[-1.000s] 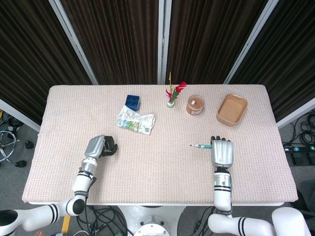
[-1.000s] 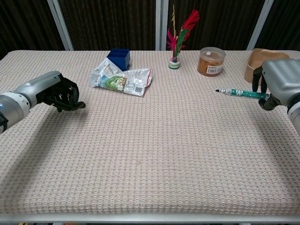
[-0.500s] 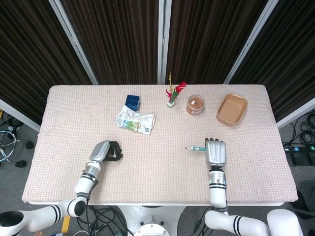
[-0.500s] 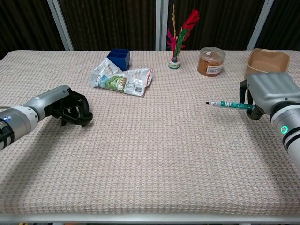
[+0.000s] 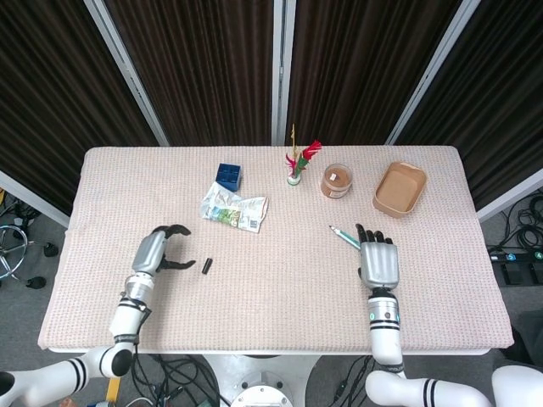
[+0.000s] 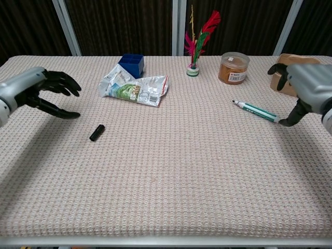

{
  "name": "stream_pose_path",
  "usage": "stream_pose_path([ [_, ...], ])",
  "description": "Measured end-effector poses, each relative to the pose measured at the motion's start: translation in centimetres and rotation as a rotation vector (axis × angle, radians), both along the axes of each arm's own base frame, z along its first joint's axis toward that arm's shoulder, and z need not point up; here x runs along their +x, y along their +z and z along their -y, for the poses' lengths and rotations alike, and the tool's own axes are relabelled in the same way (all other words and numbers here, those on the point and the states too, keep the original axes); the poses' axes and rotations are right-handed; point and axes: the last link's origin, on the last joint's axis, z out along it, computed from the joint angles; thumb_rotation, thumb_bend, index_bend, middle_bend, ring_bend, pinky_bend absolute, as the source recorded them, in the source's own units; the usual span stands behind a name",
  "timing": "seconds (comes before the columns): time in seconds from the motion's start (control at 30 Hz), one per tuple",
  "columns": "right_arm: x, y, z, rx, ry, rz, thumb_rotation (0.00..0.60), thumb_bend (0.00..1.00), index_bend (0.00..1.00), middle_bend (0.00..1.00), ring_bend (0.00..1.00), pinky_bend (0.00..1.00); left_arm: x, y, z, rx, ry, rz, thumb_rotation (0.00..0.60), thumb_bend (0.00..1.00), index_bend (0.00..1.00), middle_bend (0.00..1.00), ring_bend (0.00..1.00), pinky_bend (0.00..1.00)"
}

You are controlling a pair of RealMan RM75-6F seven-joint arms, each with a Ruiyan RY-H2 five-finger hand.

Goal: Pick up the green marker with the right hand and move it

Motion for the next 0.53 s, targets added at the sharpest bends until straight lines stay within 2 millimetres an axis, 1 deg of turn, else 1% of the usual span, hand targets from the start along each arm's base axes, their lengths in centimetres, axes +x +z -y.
stream_pose_path([
  [0.07, 0.0, 1.7, -0.2, -0.015, 0.037, 0.020, 0.600, 0.03, 0.14, 0.20, 0.06, 0.16, -0.4, 1.5, 0.1, 0.061, -0.002, -0.028, 0.600, 0.07, 0.31, 0.26, 0.18, 0.15],
  [0.1, -0.2, 3.0, -0.4, -0.026, 0.066, 0.024, 0.600, 0.03, 0.13, 0.18, 0.04, 0.11, -0.7, 2.5, 0.2, 0.105, -0.007, -0.058, 0.600, 0.07, 0.29, 0.24, 0.15, 0.14],
  [0.17, -0.5, 5.0, -0.7, -0.037, 0.116, 0.015, 0.600, 0.03, 0.08, 0.12, 0.00, 0.02, -1.1, 4.0, 0.5, 0.173, -0.020, -0.124, 0.600, 0.07, 0.26, 0.22, 0.13, 0.12],
  [0.2, -0.8, 6.2, -1.1, -0.040, 0.152, -0.005, 0.600, 0.03, 0.05, 0.10, 0.00, 0.00, -1.4, 5.0, 0.8, 0.217, -0.028, -0.178, 0.600, 0.07, 0.25, 0.21, 0.12, 0.11],
  [0.23, -1.1, 7.0, -1.4, -0.038, 0.178, -0.027, 0.600, 0.03, 0.03, 0.06, 0.00, 0.00, -1.7, 5.6, 1.1, 0.246, -0.033, -0.223, 0.600, 0.07, 0.25, 0.21, 0.12, 0.11],
  [0.3, -2.0, 8.5, -2.6, -0.016, 0.222, -0.088, 0.600, 0.03, 0.01, 0.04, 0.00, 0.00, -2.5, 6.9, 2.1, 0.293, -0.039, -0.332, 0.600, 0.07, 0.24, 0.20, 0.11, 0.10],
  [0.37, -3.1, 9.2, -4.0, 0.020, 0.226, -0.128, 0.600, 0.03, 0.00, 0.02, 0.00, 0.00, -3.3, 7.6, 3.3, 0.305, -0.041, -0.424, 0.600, 0.07, 0.24, 0.20, 0.11, 0.10],
  [0.43, -4.6, 9.5, -5.6, 0.063, 0.200, -0.147, 0.600, 0.03, 0.00, 0.01, 0.00, 0.00, -4.3, 7.9, 4.9, 0.281, -0.043, -0.511, 0.600, 0.06, 0.24, 0.19, 0.10, 0.09],
  [0.53, -6.1, 9.5, -6.8, 0.104, 0.160, -0.141, 0.600, 0.03, 0.00, 0.00, 0.00, 0.00, -5.7, 8.2, 7.4, 0.226, -0.039, -0.585, 0.583, 0.06, 0.23, 0.18, 0.10, 0.08],
])
